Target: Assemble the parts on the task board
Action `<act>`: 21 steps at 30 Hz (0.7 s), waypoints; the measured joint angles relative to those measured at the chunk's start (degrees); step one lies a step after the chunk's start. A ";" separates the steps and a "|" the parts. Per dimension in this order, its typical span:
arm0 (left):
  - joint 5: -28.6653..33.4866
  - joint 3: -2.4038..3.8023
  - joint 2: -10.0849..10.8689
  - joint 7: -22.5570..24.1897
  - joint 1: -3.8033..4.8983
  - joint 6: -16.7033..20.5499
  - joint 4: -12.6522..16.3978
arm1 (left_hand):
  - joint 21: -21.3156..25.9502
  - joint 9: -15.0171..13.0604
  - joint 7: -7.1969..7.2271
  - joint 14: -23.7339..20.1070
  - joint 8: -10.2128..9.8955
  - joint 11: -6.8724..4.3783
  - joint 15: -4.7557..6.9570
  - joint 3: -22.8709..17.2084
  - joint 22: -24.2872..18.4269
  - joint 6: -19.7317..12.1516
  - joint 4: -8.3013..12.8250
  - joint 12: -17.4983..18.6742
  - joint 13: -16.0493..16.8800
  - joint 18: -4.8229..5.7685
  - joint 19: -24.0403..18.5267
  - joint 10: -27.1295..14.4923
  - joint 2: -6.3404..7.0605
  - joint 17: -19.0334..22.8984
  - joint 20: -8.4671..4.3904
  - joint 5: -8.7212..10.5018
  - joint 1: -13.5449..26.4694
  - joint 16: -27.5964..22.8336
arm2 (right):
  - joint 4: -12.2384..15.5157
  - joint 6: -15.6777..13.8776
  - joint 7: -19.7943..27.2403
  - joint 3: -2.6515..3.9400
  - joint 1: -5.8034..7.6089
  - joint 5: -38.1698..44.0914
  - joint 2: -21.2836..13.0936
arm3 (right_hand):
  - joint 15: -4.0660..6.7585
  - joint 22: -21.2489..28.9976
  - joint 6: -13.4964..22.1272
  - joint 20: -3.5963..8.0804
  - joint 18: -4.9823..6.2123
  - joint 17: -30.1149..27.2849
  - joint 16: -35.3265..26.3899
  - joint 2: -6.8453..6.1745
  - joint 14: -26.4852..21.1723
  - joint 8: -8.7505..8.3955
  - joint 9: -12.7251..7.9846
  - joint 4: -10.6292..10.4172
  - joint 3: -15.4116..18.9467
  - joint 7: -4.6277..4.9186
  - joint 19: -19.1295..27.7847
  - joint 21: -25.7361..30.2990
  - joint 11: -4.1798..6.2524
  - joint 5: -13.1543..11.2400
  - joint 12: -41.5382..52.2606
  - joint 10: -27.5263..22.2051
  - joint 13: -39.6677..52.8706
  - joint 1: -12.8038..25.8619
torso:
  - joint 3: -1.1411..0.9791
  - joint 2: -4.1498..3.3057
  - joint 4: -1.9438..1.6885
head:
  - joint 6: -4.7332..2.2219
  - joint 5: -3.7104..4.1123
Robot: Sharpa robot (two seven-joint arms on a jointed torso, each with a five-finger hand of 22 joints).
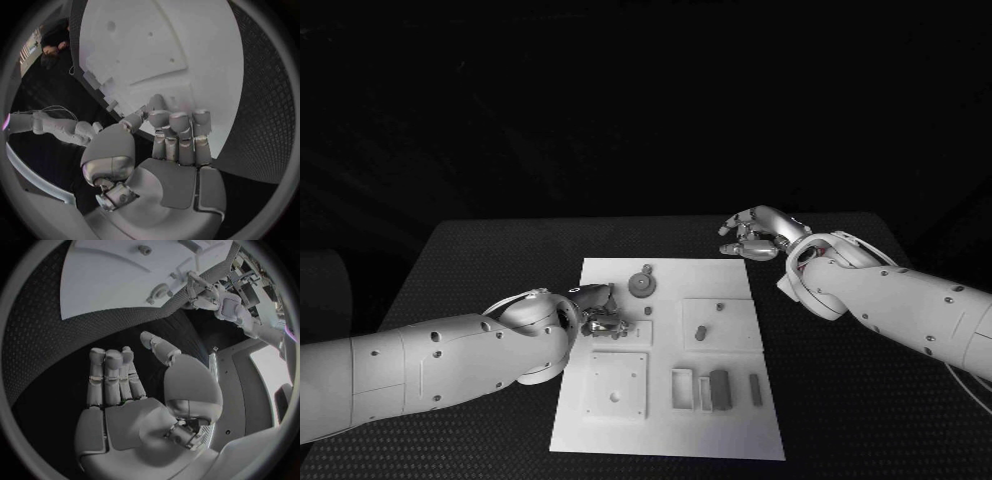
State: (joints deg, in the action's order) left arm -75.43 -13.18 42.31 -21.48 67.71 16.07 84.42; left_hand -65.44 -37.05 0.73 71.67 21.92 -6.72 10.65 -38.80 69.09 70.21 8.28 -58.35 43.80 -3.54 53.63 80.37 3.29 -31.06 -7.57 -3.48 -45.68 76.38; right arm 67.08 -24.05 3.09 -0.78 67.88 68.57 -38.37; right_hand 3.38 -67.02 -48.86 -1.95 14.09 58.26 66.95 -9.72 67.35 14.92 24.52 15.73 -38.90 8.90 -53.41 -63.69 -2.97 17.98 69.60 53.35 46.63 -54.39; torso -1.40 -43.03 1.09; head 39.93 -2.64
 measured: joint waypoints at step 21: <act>-0.04 -0.14 -0.19 -0.02 -0.34 -0.35 0.25 | -0.67 0.05 0.11 -0.32 0.22 0.08 0.31 0.29 -0.99 0.10 -4.24 -0.23 -0.25 0.00 0.00 0.09 6.19 0.37 0.00 0.44 1.28 0.65 | 0.10 0.00 0.00 0.00 -0.03 0.00 -0.14 | 0.19 0.05 -0.12 0.00 0.01 0.01 0.00 0.00 -0.20 0.00 -0.05 0.00 0.00 0.11 0.00 0.00 0.00 0.28 -0.01 0.00 -0.10 0.46 | 0.01 0.04 -0.03 | -0.09 -0.03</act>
State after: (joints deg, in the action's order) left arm -75.47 -13.32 42.13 -21.50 67.37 15.71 84.67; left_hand -66.11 -37.00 0.84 71.35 22.13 -6.65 10.96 -38.51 68.09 70.31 4.04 -58.58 43.55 -3.54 53.63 80.46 9.48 -30.70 -7.57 -3.05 -44.40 77.03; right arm 67.18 -24.05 3.09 -0.78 67.85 68.57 -38.51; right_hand 3.57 -66.98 -48.98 -1.95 14.10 58.27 66.95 -9.73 67.15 14.92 24.48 15.73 -38.90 9.00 -53.41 -63.69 -2.97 18.26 69.59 53.35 46.53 -53.93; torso -1.38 -42.98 1.06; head 39.84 -2.66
